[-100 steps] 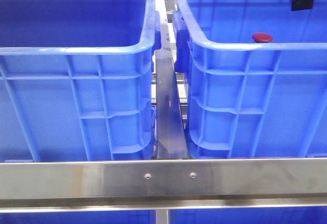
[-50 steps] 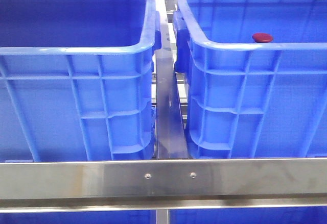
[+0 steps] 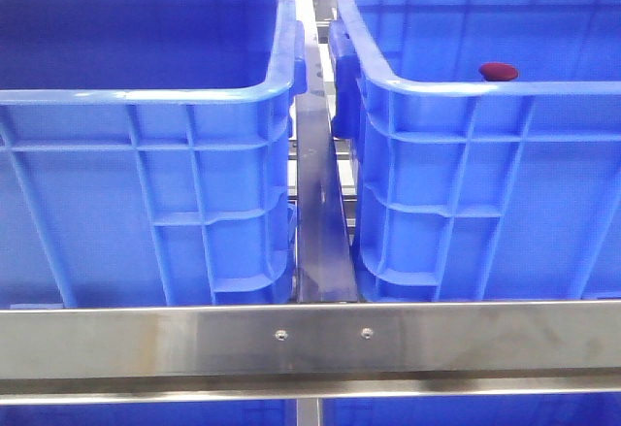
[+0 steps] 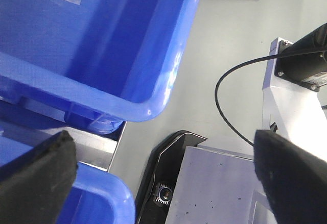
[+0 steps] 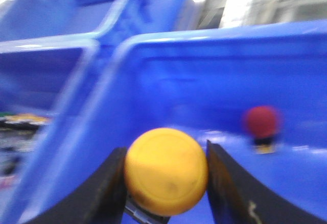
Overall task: Pick red and yellow buttons and place in box
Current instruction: 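Carry the yellow button with the right gripper over the receiving bin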
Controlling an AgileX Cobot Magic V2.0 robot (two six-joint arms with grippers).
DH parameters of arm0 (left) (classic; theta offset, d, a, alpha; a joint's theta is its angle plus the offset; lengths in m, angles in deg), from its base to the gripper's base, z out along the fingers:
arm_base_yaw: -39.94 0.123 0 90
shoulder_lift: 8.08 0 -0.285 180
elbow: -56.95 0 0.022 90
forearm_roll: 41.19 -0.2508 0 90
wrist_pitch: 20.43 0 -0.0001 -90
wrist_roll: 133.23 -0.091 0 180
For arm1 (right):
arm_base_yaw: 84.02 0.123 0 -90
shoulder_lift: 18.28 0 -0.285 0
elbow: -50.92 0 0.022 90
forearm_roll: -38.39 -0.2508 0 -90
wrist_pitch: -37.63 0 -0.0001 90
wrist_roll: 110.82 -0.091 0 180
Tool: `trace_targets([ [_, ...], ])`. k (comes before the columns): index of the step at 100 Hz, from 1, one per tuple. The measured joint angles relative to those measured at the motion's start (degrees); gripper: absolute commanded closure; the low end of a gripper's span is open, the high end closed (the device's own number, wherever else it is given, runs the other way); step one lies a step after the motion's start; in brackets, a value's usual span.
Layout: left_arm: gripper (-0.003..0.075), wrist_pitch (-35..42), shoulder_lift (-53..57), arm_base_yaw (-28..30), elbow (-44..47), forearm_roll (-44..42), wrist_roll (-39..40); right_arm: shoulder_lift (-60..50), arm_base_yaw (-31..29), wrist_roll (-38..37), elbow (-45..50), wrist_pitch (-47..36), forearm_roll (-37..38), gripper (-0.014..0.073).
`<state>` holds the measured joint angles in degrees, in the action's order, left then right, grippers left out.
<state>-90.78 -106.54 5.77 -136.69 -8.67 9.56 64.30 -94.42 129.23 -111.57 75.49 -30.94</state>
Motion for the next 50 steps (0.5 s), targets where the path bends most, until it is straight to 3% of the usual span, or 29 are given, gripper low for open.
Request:
trace_targets([
  [30,0.0061,-0.03,0.0,0.0,0.0,0.0,0.0,5.15,0.0,10.56,-0.03,-14.83,1.99,0.0303],
  [50,0.0061,-0.12,0.0,0.0,0.0,0.0,0.0,11.61,0.0,13.56,-0.72,-22.87,1.61,0.0303],
])
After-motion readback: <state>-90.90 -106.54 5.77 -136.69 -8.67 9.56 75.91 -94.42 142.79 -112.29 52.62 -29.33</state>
